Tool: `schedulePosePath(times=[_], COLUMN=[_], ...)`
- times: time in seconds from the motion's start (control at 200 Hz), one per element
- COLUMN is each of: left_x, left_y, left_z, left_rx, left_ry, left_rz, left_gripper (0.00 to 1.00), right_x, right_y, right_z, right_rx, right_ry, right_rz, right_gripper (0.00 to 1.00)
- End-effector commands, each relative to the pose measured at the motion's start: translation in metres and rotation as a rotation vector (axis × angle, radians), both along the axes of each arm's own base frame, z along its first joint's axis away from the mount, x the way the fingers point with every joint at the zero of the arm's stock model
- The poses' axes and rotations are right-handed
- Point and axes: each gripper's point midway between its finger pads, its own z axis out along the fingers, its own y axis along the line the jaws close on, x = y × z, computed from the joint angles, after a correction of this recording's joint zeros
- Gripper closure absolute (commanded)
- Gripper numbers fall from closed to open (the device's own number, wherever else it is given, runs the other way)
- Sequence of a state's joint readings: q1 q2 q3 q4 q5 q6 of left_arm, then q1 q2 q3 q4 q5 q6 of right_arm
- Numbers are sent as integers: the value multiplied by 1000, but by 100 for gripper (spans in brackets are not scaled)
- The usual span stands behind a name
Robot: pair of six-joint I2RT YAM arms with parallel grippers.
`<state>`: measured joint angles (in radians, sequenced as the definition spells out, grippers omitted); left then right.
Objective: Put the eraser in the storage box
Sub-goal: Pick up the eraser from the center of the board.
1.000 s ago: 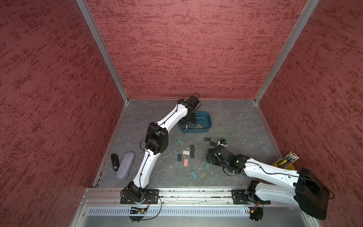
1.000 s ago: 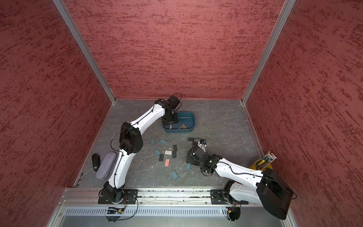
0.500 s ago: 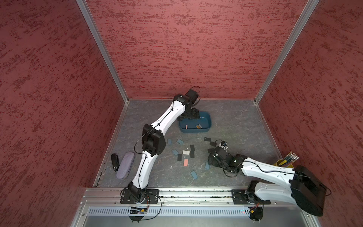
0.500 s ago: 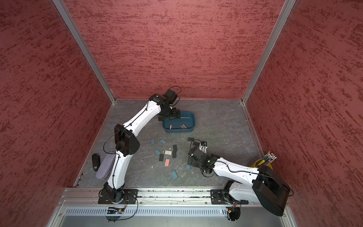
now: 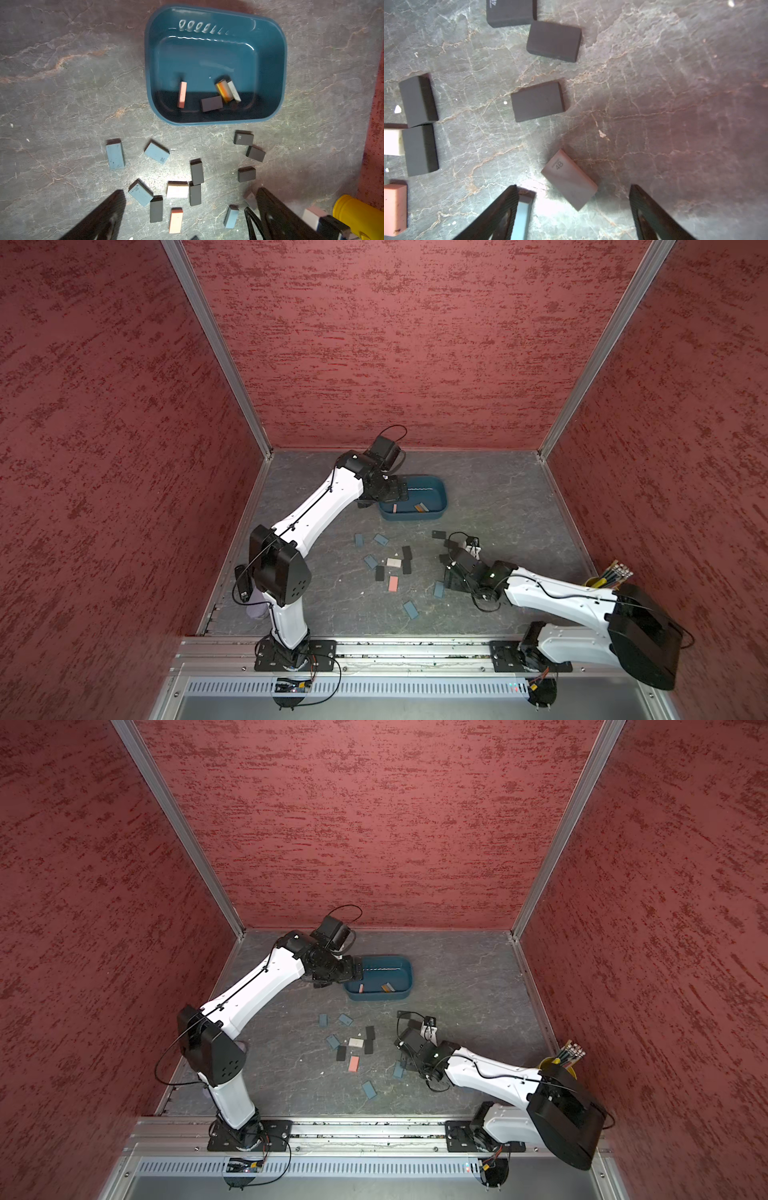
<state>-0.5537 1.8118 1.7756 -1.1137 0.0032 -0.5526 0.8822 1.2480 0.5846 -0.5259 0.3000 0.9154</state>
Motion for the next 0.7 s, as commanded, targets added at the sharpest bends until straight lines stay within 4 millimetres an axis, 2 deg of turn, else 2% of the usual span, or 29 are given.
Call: schedulePosePath(times=[0.0, 0.175, 0.386, 0.696], left_x=[4, 2, 5, 5], left_y=[3, 14, 24, 40], left_z=[9, 0, 2, 1], left_rx=[-45, -61, -62, -61], left_ry=[-41, -28, -44, -63], left_rz=[13, 31, 43, 80], left_gripper=[0, 0, 0, 0], right_x=[0, 1, 5, 6], right_y=[3, 4, 7, 18], right_z=[6, 4, 4, 1], right_rx=[-24, -60, -88, -105], right_ry=[-3, 12, 16, 41], right_rz=[40, 68, 100, 177], right_gripper=[18, 26, 36, 37])
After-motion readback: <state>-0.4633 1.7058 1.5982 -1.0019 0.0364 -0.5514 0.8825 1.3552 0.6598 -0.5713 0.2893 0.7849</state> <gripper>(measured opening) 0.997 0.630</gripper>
